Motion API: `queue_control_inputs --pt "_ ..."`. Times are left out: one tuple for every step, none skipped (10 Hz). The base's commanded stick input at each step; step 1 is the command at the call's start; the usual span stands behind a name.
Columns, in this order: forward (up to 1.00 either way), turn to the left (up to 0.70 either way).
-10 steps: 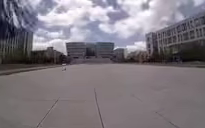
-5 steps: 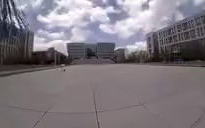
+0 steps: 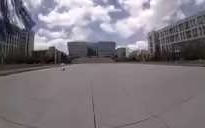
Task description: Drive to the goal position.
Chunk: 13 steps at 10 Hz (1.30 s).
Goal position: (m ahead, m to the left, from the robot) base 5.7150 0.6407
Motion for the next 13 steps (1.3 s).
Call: queue_control_inputs --pt "0.70 0.00" --pt "0.70 0.00" --pt "0.70 0.00" --pt "0.70 0.00" --pt "0.70 0.00" --pt "0.70 0.00" --pt "0.70 0.00" --pt "0.70 0.00" --pt "0.70 0.00" --pt "0.70 0.00" --pt "0.70 0.00" --pt "0.70 0.00" --pt "0.70 0.00"
